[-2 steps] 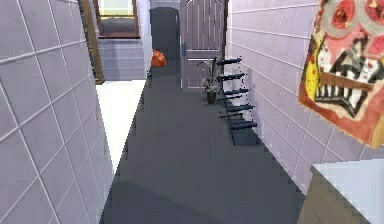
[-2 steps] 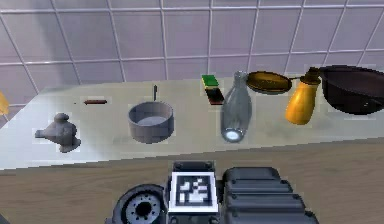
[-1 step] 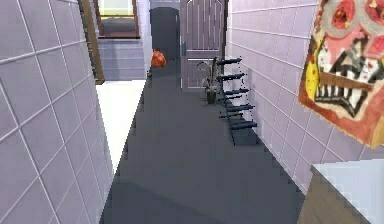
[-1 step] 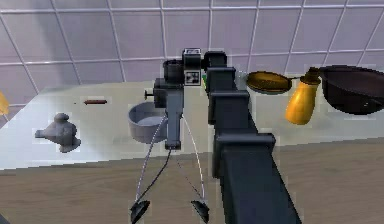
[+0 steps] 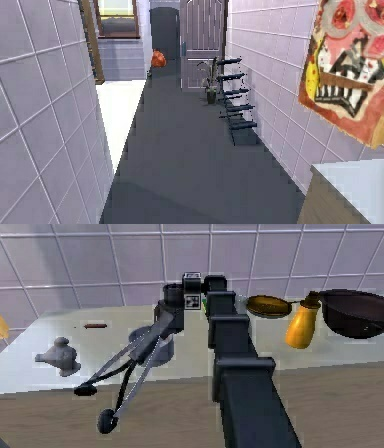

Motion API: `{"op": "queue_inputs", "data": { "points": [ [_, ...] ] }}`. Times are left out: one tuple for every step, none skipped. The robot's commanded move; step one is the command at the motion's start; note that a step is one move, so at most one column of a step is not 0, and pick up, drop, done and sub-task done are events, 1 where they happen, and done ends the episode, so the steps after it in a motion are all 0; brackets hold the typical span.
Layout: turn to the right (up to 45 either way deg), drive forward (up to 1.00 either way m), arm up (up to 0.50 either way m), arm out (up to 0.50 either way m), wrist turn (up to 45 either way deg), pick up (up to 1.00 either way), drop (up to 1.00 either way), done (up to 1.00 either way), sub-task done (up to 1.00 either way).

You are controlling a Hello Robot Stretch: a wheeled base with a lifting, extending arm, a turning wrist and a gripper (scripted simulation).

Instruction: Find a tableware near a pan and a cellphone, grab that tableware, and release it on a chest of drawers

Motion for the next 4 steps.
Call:
{"op": "queue_inputs", "data": {
  "points": [
    [0.0, 0.00, 0.00, 0.00, 45.0, 0.00, 0.00, 0.00, 0.00],
    [0.0, 0.00, 0.00, 0.00, 45.0, 0.00, 0.00, 0.00, 0.00],
    [0.0, 0.00, 0.00, 0.00, 15.0, 0.00, 0.00, 0.00, 0.00],
    [0.0, 0.00, -0.16, 0.00, 0.0, 0.00, 0.00, 0.00, 0.00]
  ]
}}
